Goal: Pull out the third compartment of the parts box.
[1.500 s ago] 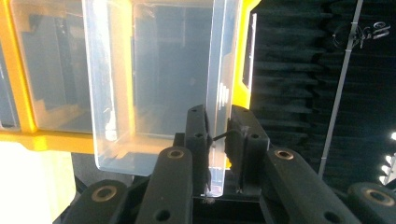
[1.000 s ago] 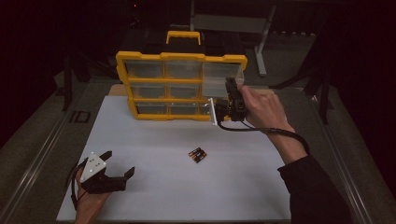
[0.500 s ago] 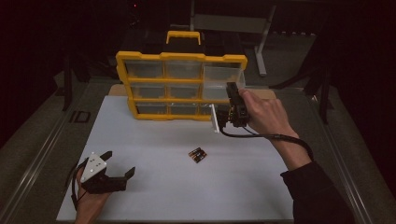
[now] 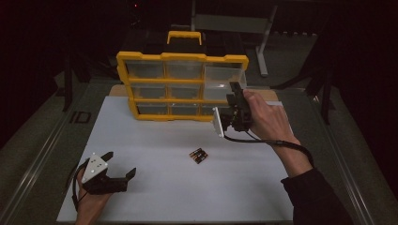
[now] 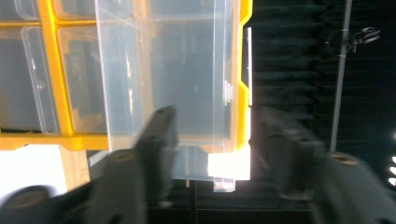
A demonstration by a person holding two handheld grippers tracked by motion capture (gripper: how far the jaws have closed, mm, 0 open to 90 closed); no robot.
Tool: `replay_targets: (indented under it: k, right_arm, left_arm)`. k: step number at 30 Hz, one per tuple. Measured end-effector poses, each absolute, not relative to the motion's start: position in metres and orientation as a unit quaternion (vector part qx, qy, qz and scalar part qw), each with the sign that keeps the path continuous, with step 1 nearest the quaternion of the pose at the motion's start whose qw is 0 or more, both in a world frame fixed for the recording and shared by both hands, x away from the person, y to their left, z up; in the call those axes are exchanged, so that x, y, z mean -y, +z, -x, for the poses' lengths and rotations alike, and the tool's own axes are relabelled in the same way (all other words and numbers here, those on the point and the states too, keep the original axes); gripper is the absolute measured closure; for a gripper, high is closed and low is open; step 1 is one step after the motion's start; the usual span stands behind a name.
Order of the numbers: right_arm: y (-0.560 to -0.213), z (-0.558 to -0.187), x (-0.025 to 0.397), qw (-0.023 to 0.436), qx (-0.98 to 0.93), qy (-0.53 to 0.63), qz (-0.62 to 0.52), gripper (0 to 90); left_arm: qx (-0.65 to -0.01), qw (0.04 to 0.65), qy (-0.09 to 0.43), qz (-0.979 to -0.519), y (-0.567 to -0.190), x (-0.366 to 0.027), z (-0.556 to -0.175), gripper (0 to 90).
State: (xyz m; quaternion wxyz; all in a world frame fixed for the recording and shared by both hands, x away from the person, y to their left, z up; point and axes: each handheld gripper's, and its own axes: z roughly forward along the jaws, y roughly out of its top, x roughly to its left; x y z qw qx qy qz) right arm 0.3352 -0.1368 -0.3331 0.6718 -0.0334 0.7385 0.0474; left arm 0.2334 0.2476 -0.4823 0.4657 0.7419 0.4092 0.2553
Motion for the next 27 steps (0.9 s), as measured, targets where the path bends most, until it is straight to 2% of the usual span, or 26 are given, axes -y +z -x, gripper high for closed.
replay_targets:
  k: [3, 9, 18, 27]
  right_arm:
    - [-0.339, -0.333, 0.135, 0.689, -0.722, 0.055, 0.033, 29.1]
    - [-0.345, -0.331, 0.131, 0.694, -0.716, 0.069, 0.027, 18.4]
    - [-0.358, -0.33, 0.128, 0.684, -0.725, 0.078, 0.015, 12.8]
    - [-0.375, -0.329, 0.127, 0.658, -0.745, 0.107, -0.009, 11.8]
  left_arm:
    - [-0.41, 0.466, 0.255, -0.741, -0.482, -0.248, -0.233, 0.0]
    - [-0.41, 0.466, 0.255, -0.741, -0.482, -0.248, -0.233, 0.0]
    - [-0.409, 0.466, 0.255, -0.742, -0.482, -0.248, -0.233, 0.0]
    - [-0.41, 0.468, 0.255, -0.74, -0.482, -0.249, -0.232, 0.0]
